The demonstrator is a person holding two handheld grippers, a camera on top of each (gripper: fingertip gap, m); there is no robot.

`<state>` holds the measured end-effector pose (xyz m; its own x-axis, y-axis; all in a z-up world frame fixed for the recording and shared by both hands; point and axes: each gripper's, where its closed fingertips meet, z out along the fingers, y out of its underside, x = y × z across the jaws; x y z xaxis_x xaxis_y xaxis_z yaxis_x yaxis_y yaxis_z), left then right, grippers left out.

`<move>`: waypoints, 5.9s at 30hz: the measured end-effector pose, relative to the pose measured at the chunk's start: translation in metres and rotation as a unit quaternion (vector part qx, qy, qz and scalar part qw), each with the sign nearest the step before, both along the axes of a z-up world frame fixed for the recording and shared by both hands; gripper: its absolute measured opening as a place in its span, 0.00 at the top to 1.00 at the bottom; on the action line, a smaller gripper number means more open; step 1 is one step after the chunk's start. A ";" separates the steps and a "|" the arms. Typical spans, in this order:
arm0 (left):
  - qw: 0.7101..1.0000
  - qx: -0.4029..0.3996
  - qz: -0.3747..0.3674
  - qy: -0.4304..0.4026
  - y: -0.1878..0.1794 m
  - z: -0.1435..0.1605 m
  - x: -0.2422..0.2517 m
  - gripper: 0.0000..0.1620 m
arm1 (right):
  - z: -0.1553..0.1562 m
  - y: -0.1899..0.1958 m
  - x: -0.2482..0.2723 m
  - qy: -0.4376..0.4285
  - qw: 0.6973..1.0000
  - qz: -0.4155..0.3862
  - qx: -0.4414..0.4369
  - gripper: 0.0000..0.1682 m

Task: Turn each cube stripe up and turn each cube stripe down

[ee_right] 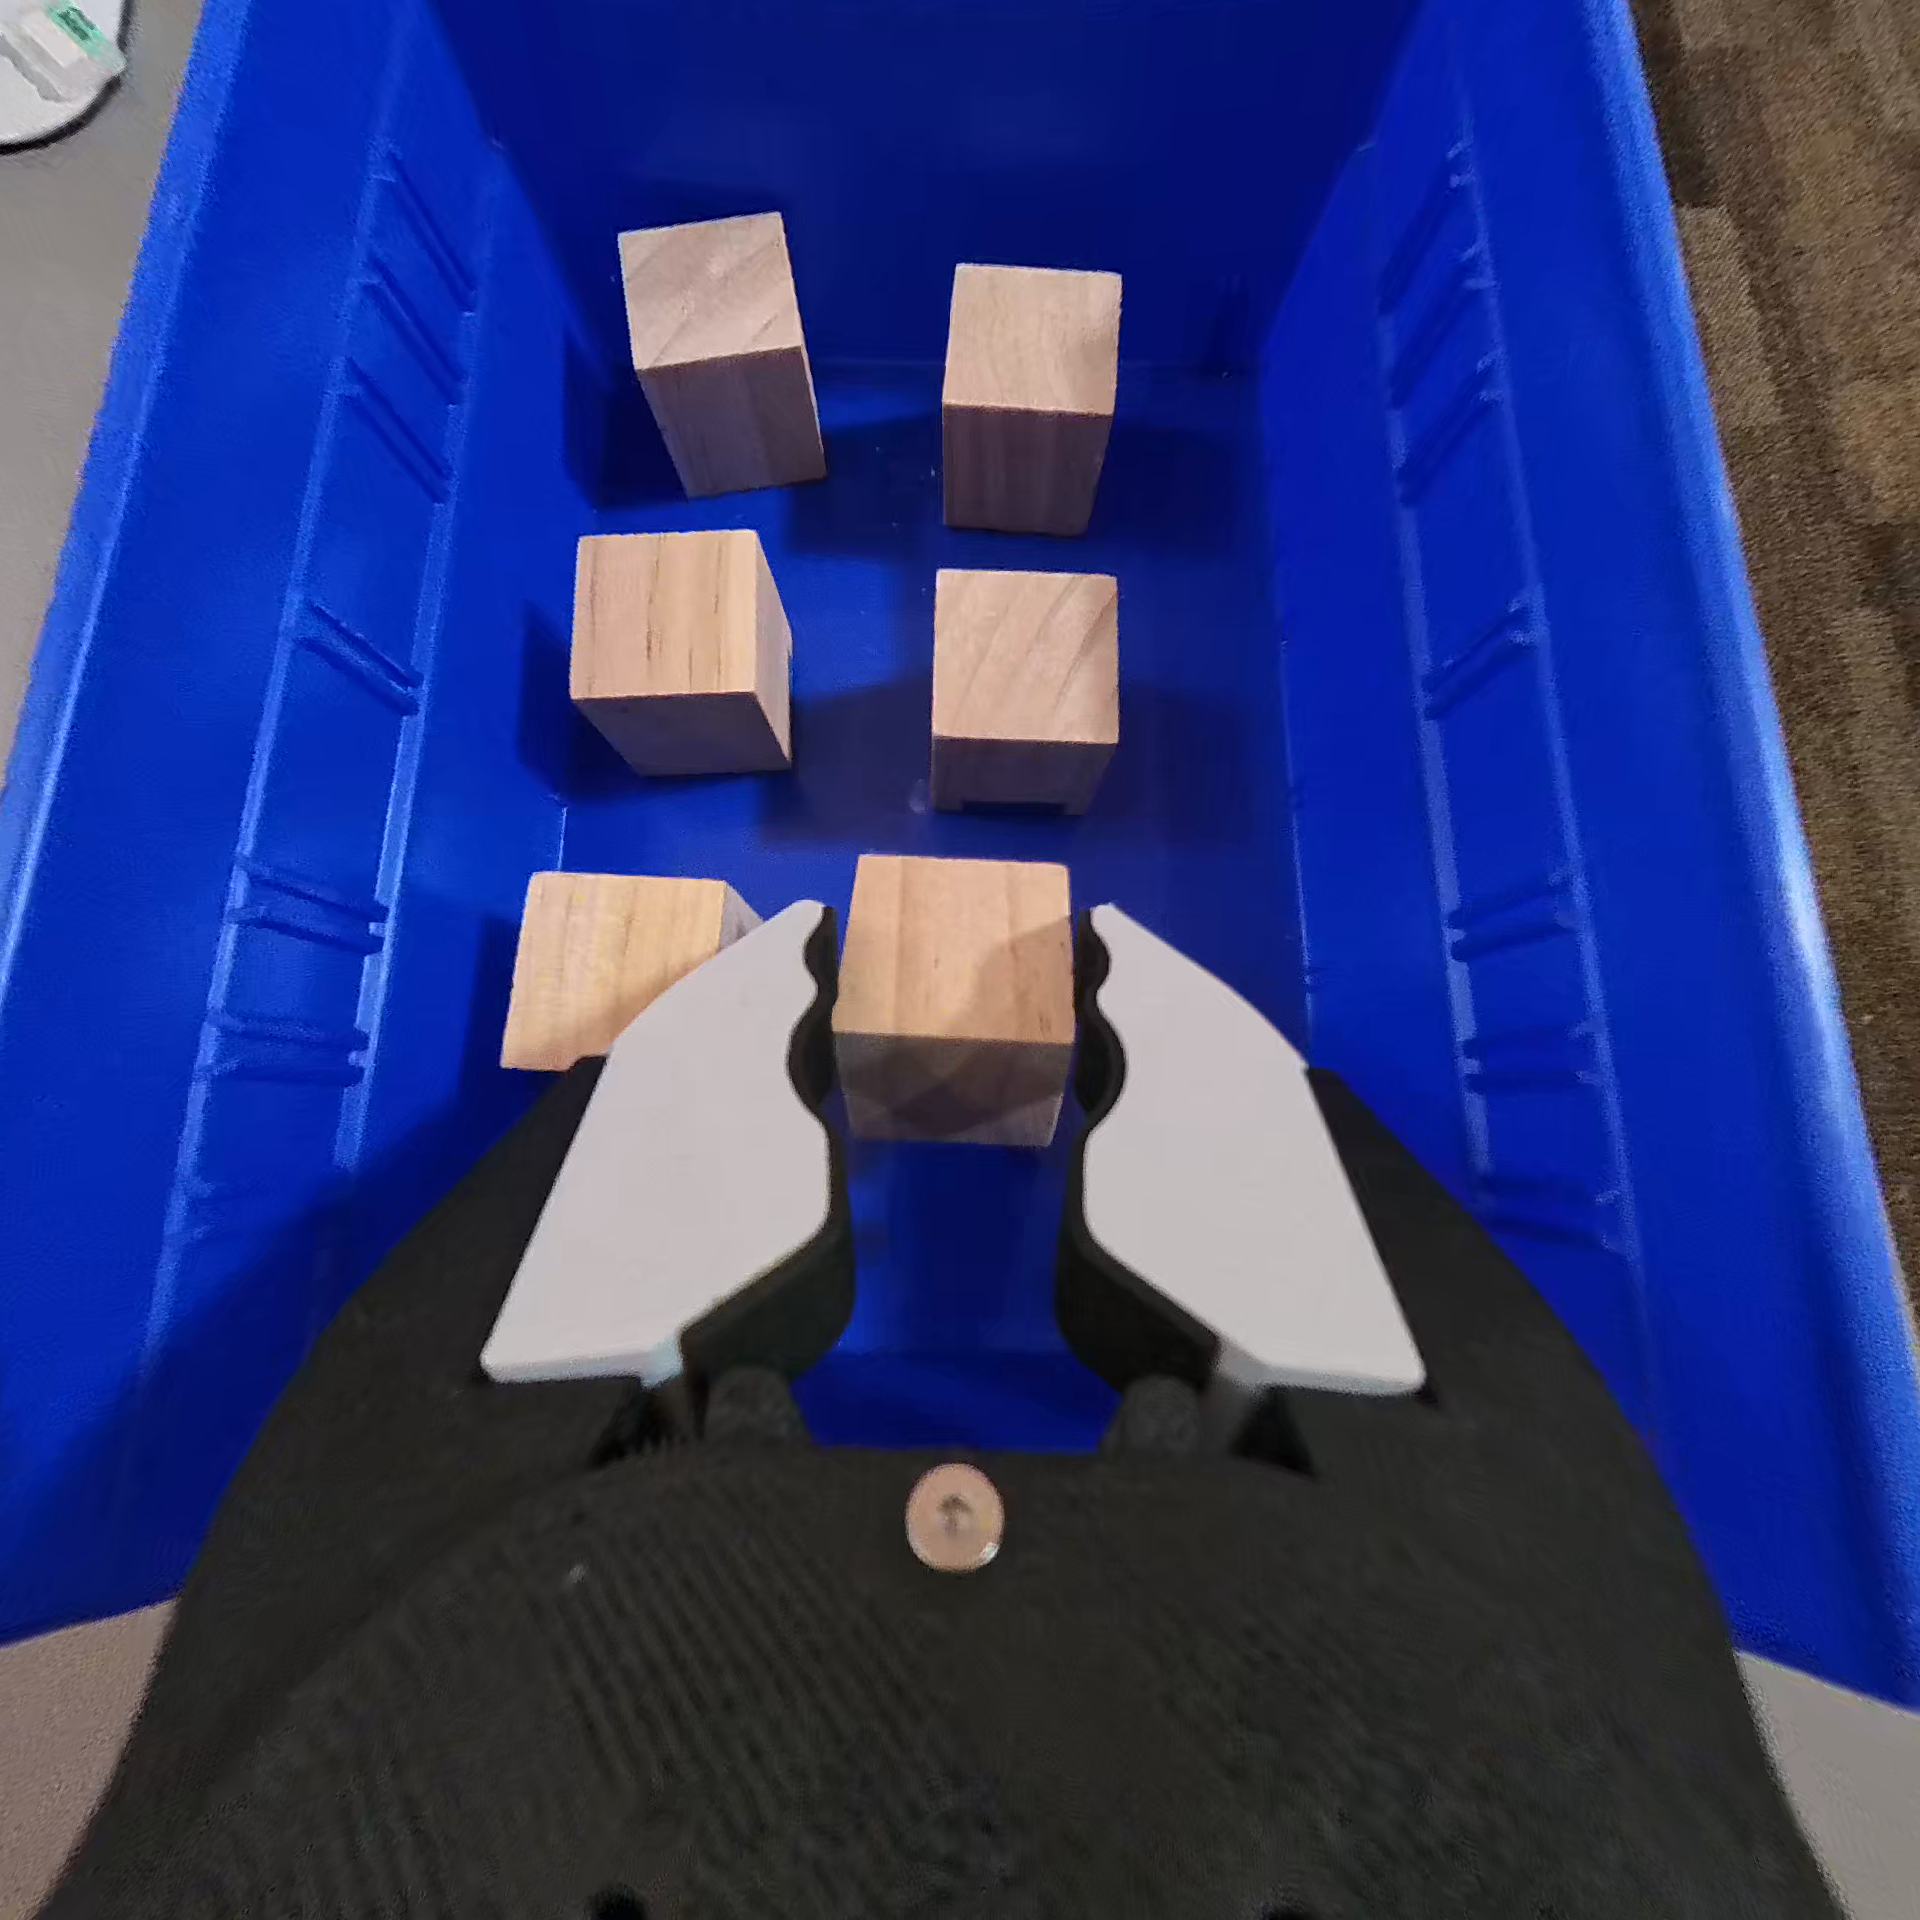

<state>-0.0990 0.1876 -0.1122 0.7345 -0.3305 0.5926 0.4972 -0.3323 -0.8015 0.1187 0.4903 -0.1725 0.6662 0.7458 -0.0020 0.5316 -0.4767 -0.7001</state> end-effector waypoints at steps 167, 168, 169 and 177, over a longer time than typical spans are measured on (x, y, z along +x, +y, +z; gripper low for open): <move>0.998 0.048 -0.021 -0.019 -0.009 0.014 -0.005 0.74 | 0.016 0.047 0.096 0.114 0.991 -0.032 0.058 0.68; 0.998 0.047 -0.021 -0.019 -0.009 0.014 -0.005 0.74 | 0.015 0.047 0.094 0.120 0.991 -0.034 0.053 0.69; 0.998 0.047 -0.021 -0.019 -0.009 0.013 -0.005 0.74 | 0.015 0.047 0.090 0.130 0.990 -0.034 0.047 0.70; 0.999 0.042 -0.021 -0.021 -0.008 0.011 -0.005 0.73 | 0.014 0.048 0.080 0.165 0.985 -0.012 0.039 0.97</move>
<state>-0.1036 0.1796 -0.1011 0.6943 -0.4100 0.5914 0.5174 -0.2868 -0.8062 0.1992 0.5381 -0.1587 0.6565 0.7362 -0.1646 0.2577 -0.4240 -0.8682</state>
